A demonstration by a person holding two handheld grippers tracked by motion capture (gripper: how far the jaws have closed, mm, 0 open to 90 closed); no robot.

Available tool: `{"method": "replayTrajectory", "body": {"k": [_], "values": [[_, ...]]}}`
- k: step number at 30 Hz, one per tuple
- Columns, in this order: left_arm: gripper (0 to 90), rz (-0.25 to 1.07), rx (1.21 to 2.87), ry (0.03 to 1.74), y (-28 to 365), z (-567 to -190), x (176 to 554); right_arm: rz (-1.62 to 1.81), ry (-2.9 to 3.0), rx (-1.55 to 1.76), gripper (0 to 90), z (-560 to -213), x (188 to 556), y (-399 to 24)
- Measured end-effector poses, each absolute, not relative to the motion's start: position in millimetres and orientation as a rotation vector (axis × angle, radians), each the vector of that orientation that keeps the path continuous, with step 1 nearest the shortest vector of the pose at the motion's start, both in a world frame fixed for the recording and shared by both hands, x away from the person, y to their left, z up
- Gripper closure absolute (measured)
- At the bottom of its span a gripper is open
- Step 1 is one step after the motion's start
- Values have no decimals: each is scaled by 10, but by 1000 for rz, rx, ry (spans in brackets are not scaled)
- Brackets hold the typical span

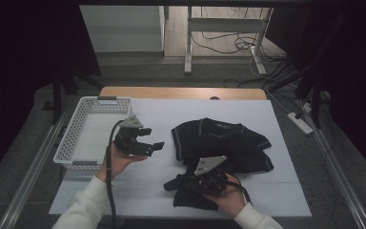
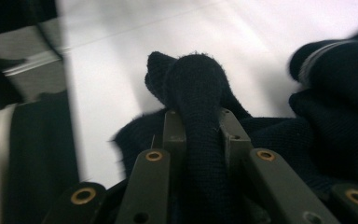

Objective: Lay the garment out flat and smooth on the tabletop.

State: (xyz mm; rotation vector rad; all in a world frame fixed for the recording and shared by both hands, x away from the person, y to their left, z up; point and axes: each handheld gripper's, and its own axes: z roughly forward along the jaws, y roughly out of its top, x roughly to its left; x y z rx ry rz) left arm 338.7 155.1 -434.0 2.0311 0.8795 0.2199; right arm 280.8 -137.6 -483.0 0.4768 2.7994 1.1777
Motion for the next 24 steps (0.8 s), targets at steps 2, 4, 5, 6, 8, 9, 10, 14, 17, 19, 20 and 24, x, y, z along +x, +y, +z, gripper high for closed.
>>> {"method": "replayTrajectory", "body": {"k": [2,4,5,6,8,9,10,14,17,19,20,24], "values": [[217,219,2031,880,1549,-4343,3389,1191,2834,448,765,-4822,2693,-1399],[217,217,2032,881,1547,-4347,3392,1192,2858,426,765,-4820,2608,-1413],[217,216,2033,881,1545,-4349,3393,1193,2866,418,765,-4824,2564,-1420],[217,216,2033,880,1542,-4351,3394,1183,2878,401,765,-4832,2523,-1428],[217,217,2037,879,1531,-4354,3394,1166,2888,392,764,-4855,2488,-1433],[217,216,2039,878,1525,-4354,3392,1164,2895,396,764,-4863,2487,-1434],[217,216,2039,876,1520,-4355,3390,1160,2906,404,764,-4870,2490,-1438],[217,217,2038,876,1522,-4354,3390,1146,2897,401,756,-4878,2471,-1457],[217,213,2040,880,1526,-4364,3395,1145,2869,406,716,-4882,2472,-1474],[217,215,2040,879,1522,-4362,3391,1164,2866,405,634,-4851,2474,-1489],[217,218,2041,876,1522,-4356,3387,1183,2857,403,582,-4822,2473,-1501],[217,223,2036,871,1523,-4332,3372,1294,2763,443,458,-4659,2526,-1585]]}}
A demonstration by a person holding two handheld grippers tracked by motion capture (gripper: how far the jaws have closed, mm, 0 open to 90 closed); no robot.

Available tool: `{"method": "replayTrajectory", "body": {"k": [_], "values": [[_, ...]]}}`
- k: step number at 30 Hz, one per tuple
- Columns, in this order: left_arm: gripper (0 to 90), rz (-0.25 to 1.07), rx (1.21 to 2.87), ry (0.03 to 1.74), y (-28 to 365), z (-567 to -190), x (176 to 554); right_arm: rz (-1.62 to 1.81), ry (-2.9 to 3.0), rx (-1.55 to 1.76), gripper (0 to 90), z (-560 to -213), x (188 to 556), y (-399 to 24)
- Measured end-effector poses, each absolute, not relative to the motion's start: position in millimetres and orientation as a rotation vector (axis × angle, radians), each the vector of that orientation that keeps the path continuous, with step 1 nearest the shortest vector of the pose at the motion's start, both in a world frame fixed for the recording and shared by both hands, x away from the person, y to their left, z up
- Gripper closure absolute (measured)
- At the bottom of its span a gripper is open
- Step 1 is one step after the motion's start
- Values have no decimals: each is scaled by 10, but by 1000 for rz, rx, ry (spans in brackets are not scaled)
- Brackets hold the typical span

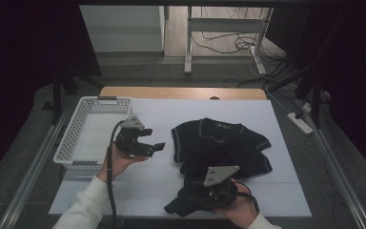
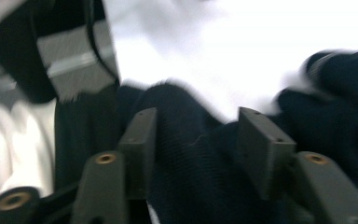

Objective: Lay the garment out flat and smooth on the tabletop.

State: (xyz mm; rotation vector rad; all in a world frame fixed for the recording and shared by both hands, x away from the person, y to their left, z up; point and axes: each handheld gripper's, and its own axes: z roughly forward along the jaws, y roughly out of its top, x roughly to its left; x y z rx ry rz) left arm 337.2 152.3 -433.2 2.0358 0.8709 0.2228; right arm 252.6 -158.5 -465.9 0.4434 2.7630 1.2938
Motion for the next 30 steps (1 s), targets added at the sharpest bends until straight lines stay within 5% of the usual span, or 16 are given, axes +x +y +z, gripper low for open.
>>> {"method": "replayTrajectory", "body": {"k": [6,30], "values": [[217,220,2040,870,1507,-4338,3373,1281,2649,602,372,-4610,2690,-1574],[216,219,2050,870,1500,-4366,3384,919,2696,691,296,-5042,3035,-1168]]}}
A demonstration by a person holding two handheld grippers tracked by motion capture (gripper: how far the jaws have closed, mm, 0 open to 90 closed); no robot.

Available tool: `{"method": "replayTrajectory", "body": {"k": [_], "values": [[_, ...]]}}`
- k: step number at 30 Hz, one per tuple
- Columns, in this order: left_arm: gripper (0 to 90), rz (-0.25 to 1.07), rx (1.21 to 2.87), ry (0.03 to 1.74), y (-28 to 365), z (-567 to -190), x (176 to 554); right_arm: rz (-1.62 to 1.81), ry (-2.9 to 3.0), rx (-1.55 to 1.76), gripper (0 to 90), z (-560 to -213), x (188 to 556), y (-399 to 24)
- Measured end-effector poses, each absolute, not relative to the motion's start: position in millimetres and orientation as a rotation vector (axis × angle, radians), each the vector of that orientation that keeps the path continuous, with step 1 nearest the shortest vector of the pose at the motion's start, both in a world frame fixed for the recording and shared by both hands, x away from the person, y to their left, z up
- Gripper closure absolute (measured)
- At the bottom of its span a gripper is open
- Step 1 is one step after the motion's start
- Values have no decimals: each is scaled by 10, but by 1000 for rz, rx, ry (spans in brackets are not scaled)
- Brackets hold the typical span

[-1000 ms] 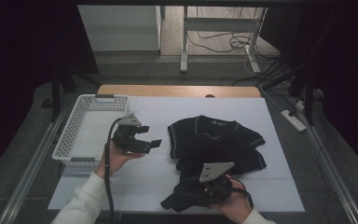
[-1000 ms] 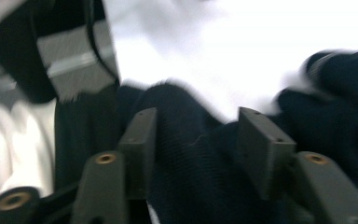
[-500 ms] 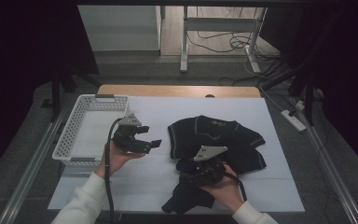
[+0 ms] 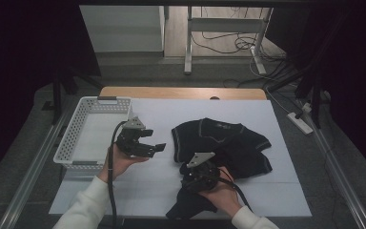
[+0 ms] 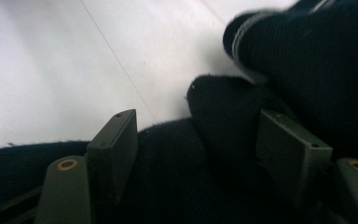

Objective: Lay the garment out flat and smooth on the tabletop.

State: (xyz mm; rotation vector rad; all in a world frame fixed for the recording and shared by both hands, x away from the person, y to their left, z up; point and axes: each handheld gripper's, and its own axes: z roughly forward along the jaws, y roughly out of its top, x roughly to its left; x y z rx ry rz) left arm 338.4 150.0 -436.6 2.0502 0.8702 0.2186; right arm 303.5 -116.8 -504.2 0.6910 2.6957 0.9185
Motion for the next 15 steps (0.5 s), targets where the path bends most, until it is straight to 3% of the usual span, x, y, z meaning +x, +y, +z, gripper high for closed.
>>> {"method": "replayTrajectory", "body": {"k": [7,10,13,15], "values": [[216,211,2046,875,1509,-4375,3388,854,2733,705,274,-5141,3071,-1111],[216,213,2046,873,1507,-4373,3386,844,2738,722,310,-5150,3085,-1104],[216,213,2049,876,1502,-4380,3389,823,2744,738,475,-5130,3097,-1104],[216,215,2051,875,1500,-4380,3387,829,2751,738,650,-5113,3096,-1110]]}}
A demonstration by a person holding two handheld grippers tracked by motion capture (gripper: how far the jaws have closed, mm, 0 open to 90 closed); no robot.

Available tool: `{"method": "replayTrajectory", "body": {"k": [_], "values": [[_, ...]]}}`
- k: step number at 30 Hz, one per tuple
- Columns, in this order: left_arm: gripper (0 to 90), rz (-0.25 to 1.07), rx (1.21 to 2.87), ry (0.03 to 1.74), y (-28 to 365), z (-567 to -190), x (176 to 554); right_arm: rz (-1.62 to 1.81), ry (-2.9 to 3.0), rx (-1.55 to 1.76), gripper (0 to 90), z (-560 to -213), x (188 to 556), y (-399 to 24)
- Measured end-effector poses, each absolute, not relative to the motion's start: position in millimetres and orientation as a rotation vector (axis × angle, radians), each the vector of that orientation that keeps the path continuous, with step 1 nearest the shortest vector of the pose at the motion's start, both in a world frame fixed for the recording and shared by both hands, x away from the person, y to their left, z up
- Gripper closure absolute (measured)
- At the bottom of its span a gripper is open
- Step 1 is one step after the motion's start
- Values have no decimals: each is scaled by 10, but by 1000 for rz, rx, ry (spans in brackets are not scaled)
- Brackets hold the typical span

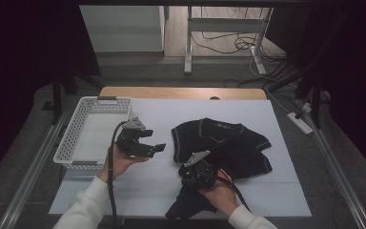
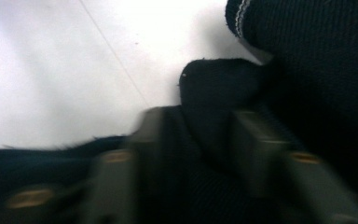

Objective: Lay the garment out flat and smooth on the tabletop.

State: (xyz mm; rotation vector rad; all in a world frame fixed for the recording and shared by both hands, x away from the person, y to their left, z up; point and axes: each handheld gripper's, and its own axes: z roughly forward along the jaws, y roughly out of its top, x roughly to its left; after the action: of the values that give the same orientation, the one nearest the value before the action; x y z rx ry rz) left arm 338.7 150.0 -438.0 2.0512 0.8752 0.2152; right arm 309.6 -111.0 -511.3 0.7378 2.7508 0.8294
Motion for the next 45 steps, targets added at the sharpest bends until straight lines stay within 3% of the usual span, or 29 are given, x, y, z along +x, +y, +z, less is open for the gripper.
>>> {"method": "replayTrajectory", "body": {"k": [3,7,36,39,41,45], "values": [[216,218,2051,872,1506,-4372,3385,832,2759,702,757,-5102,3082,-1119],[216,221,2046,875,1524,-4365,3386,870,2782,647,795,-5079,3047,-1142],[217,227,2048,871,1531,-4353,3382,1189,2990,299,811,-4852,2249,-1020],[217,226,2050,870,1522,-4359,3383,1180,2964,282,775,-4882,2260,-1024],[217,223,2051,872,1515,-4368,3386,1211,2947,314,657,-4870,2287,-1059],[217,216,2060,871,1490,-4393,3395,1301,2820,369,541,-4703,2343,-1226]]}}
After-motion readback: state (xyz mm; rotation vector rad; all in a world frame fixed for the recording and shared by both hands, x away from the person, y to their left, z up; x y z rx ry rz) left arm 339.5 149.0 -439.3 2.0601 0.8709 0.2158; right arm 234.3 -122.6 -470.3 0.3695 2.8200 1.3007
